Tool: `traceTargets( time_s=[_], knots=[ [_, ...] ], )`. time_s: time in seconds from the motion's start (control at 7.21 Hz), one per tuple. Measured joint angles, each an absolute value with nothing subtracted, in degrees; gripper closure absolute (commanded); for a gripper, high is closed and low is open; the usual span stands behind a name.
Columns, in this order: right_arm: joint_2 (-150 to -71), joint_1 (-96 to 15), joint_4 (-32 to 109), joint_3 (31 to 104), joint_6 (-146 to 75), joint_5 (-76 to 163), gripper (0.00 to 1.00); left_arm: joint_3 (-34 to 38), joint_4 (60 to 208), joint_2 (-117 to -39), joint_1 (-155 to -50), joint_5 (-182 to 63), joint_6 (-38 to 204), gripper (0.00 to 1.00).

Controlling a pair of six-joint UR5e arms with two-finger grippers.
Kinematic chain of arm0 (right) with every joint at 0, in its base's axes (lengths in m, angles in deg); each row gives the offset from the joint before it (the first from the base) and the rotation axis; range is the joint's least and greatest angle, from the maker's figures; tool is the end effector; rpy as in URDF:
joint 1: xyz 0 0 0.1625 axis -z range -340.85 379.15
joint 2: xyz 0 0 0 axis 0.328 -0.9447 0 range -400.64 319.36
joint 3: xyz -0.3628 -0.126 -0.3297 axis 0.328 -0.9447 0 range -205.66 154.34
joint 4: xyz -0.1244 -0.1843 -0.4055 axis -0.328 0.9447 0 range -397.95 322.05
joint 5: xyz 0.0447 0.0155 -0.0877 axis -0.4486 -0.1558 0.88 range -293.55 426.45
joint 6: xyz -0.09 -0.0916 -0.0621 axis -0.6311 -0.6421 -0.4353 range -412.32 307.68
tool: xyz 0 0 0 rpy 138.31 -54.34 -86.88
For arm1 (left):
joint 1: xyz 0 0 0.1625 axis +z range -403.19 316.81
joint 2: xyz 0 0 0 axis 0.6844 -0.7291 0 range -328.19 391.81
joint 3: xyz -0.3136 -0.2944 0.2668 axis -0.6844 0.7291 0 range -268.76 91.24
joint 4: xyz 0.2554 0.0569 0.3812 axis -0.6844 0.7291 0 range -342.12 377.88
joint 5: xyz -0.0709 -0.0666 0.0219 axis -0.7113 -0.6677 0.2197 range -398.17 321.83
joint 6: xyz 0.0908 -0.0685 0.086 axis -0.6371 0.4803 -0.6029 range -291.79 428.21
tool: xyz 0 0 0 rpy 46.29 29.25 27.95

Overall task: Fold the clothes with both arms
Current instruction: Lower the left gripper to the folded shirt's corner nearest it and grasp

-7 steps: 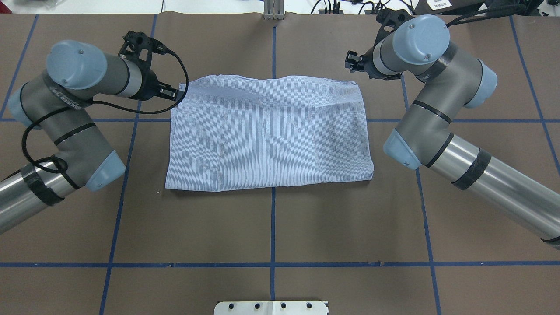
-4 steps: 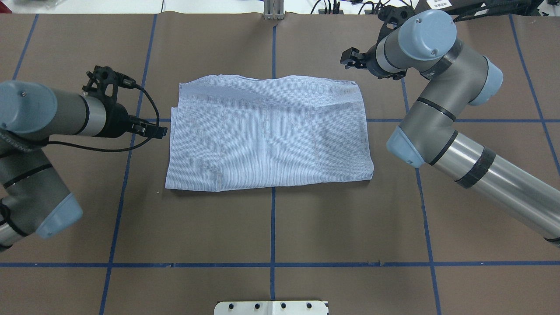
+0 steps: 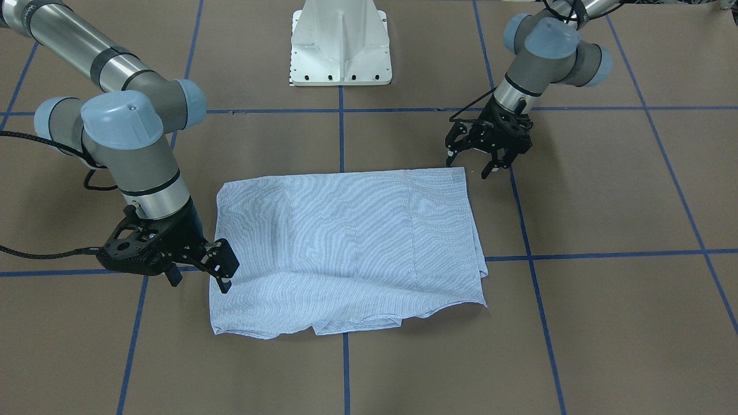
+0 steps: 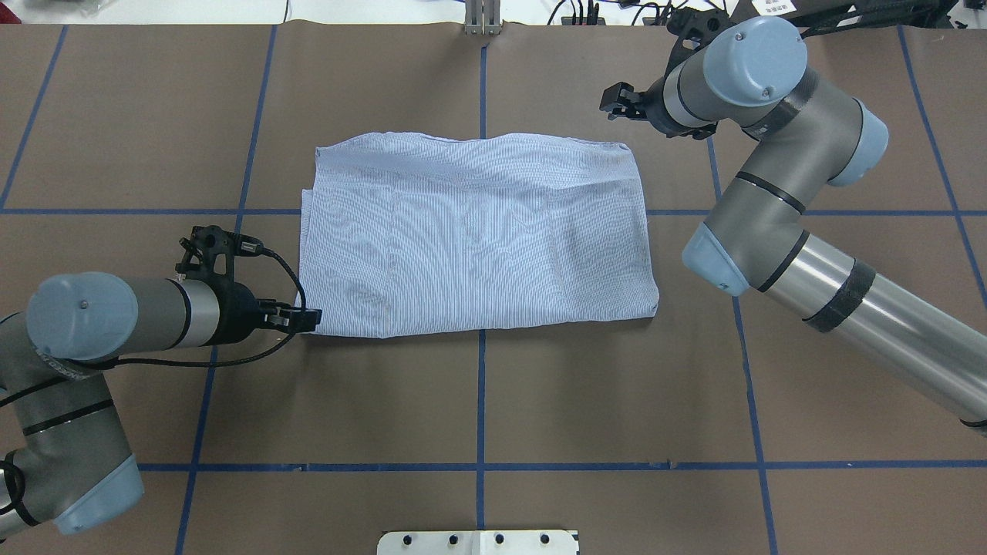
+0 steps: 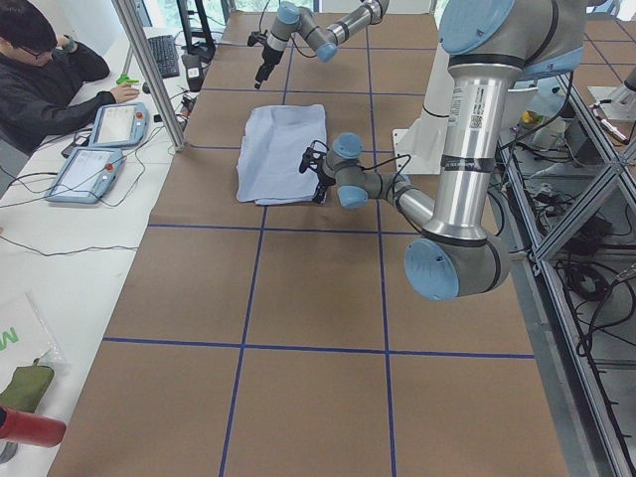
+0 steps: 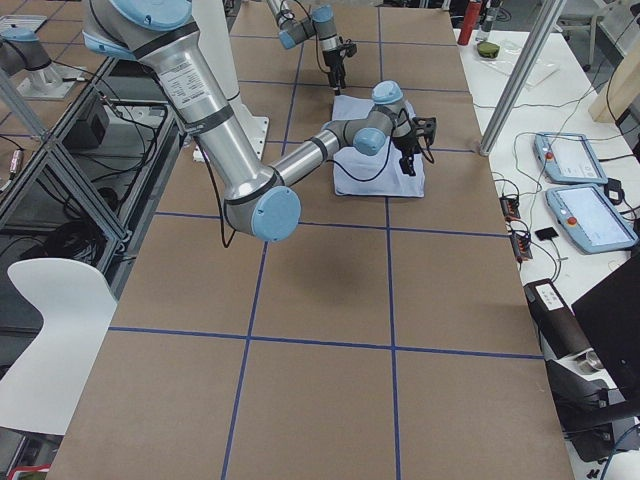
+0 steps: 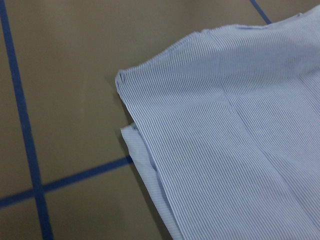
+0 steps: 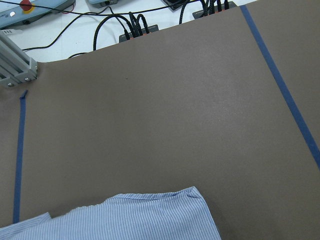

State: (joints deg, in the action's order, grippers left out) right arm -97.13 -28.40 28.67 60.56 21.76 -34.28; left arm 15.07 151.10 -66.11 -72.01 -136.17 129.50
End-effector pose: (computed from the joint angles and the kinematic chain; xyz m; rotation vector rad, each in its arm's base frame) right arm -0.4854 -0.6889 0.3693 0.3411 -0.8843 0.4237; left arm 0.5157 -0.4134 0.4691 0.4358 1.0521 0.0776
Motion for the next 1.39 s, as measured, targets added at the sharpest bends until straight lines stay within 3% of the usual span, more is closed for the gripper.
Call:
traceTargets(
  time_s=[0.14,0.28,0.42,0.55,1.39],
  knots=[
    [-97.14,-28.40,28.67,60.60,21.76,-34.28,0.00,14.60,151.22,-66.33,-70.94,-135.18,130.22,0.37],
    [-97.15,-28.40,28.67,60.62,21.79,-34.27,0.00,14.17,151.27,-66.60,-70.30,-134.79,130.51,0.46],
    [-97.18,-28.40,28.67,60.64,21.80,-34.28,0.00,13.72,151.31,-66.87,-69.88,-134.65,130.64,0.68],
    [-97.21,-28.40,28.67,60.64,21.79,-34.27,0.00,13.33,151.38,-67.12,-69.55,-134.61,130.71,1.00],
    [-97.27,-28.22,28.65,60.57,21.90,-33.71,0.00,14.10,152.07,-66.35,-73.27,-135.25,124.63,1.00]
  ],
)
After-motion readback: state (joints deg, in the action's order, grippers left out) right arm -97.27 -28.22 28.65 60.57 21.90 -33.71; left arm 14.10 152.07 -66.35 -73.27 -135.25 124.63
